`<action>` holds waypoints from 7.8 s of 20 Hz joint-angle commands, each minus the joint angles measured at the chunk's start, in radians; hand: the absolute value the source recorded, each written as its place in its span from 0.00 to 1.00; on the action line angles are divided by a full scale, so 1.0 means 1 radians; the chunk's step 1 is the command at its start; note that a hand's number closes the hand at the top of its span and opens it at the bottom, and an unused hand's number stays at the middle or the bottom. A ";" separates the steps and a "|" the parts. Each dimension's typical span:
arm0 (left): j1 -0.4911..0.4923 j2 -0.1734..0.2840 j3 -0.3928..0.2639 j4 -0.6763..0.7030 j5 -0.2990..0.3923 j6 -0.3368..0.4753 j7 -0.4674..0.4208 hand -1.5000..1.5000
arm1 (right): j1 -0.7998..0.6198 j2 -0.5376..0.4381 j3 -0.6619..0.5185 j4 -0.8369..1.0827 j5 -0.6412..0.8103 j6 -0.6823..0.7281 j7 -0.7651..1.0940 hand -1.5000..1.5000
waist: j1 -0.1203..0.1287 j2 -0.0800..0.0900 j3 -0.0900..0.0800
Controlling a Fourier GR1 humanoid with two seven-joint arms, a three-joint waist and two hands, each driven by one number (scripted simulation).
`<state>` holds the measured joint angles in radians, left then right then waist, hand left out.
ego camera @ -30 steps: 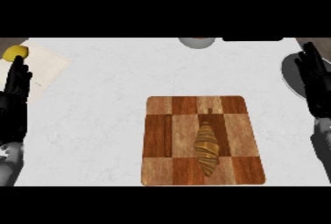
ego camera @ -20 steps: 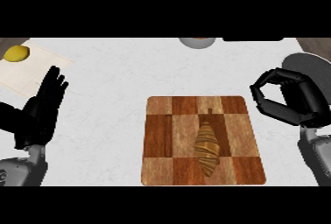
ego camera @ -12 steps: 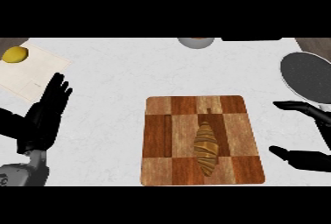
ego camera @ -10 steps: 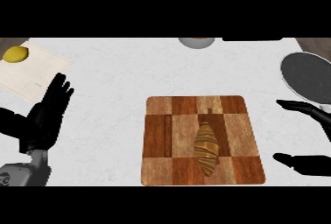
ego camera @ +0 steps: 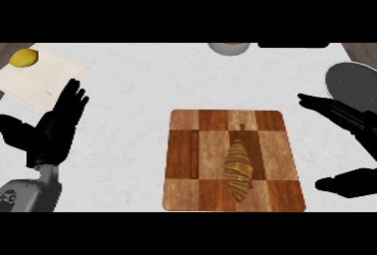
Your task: Pick the croissant from the cutting board and place it in the pan
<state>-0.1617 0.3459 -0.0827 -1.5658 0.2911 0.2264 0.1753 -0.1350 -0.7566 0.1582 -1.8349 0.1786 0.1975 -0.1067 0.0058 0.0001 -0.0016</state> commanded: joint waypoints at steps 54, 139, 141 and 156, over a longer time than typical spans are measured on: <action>0.037 -0.101 0.145 -0.057 -0.113 -0.144 0.059 0.50 | -0.239 0.487 0.419 0.273 0.817 0.466 0.432 0.00 | 0.000 0.000 0.002; -0.055 -0.196 0.163 -0.005 -0.177 -0.202 0.060 0.50 | -0.612 0.046 -0.714 1.499 0.784 -0.537 -0.352 1.00 | 0.052 0.030 0.008; -0.060 -0.213 0.144 -0.031 -0.194 -0.177 0.082 0.50 | -0.658 0.024 -0.716 1.539 0.795 -0.539 -0.327 1.00 | 0.064 0.031 0.008; -0.071 -0.189 0.166 -0.024 -0.181 -0.197 0.077 0.50 | -0.634 -0.029 -0.859 1.674 0.662 -0.381 -0.360 0.00 | 0.061 0.034 0.013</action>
<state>-0.2227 0.1439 0.0705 -1.5952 0.0976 0.0421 0.2481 -0.7597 -0.7751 -0.6453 -0.1640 0.8993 -0.2101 -0.4115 0.0694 0.0345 0.0100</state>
